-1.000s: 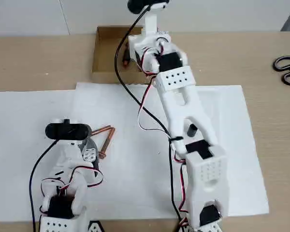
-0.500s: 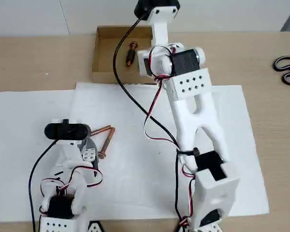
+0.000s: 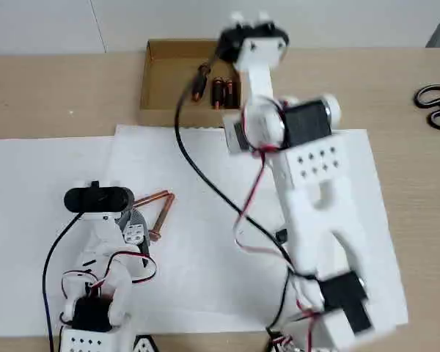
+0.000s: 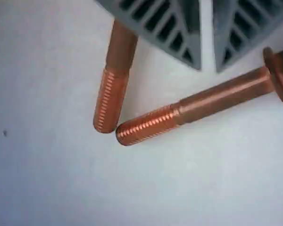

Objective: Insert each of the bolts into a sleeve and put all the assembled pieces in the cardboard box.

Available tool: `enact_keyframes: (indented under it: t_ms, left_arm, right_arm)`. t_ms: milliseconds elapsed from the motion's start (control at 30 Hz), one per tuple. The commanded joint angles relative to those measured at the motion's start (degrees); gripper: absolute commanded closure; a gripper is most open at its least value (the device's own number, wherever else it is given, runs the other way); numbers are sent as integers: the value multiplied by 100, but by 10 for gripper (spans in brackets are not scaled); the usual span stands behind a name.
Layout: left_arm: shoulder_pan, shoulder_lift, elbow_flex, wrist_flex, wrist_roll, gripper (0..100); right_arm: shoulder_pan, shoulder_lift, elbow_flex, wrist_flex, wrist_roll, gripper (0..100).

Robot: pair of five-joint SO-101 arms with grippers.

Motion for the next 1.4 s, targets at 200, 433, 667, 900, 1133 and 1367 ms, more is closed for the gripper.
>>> enact_keyframes:
  t_ms: [200,433,667,900,1133,1367]
  left_arm:
    - [0,-35,-31,-97,44,994]
    - [0,-35,-31,-97,44,994]
    - [-9,-35,-31,-97,44,994]
    - [-9,-35,-31,-97,44,994]
    - [-9,-35,-31,-97,44,994]
    - [-9,-35,-31,-97,44,994]
  right_arm:
    - [57,-2633,3226,-84,-176,995]
    - [523,-3565,4633,-84,-176,995]
    - [1578,-3741,5424,-92,-149,995]
    - [1675,-3741,5952,-840,-149,995]
    - [1701,-3723,6462,-1903,-141,995]
    - [1710,-3073,6585,-2281,-167,996]
